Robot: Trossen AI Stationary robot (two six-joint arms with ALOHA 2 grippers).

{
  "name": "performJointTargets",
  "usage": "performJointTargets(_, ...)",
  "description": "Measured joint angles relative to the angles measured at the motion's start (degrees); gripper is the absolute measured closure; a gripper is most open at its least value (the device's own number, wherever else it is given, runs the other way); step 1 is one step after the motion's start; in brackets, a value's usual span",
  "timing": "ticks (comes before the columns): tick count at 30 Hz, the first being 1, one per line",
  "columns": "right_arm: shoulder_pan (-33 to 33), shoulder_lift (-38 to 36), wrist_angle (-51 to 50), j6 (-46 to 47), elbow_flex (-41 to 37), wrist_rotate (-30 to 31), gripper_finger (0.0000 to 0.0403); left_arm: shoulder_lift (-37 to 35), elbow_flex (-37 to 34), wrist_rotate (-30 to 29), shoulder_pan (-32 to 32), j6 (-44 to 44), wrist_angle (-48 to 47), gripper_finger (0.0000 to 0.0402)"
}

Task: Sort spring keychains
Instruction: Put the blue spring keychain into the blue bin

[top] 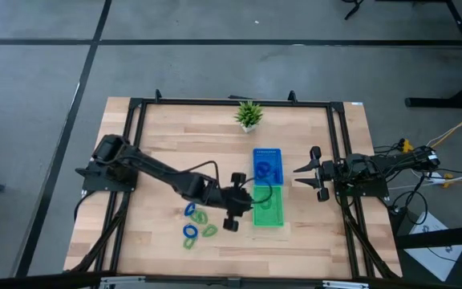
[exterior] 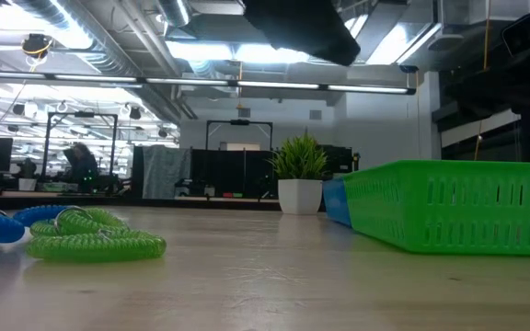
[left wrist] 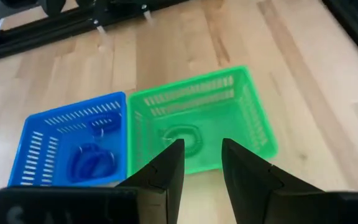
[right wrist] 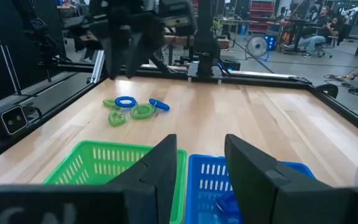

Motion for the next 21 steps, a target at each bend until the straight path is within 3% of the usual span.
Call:
performJointTargets(8, 0.0, 0.0, 0.0, -0.01, 0.0, 0.0, 0.0267, -3.17, -0.02, -0.89, -3.68, -7.77, -5.82, 0.0301)
performJointTargets(21, -0.01, 0.01, 0.0, 0.0, 0.0, -0.02, 0.0267, -6.01, 0.0, -1.03, -4.78, -11.48, -19.3, 0.0311)
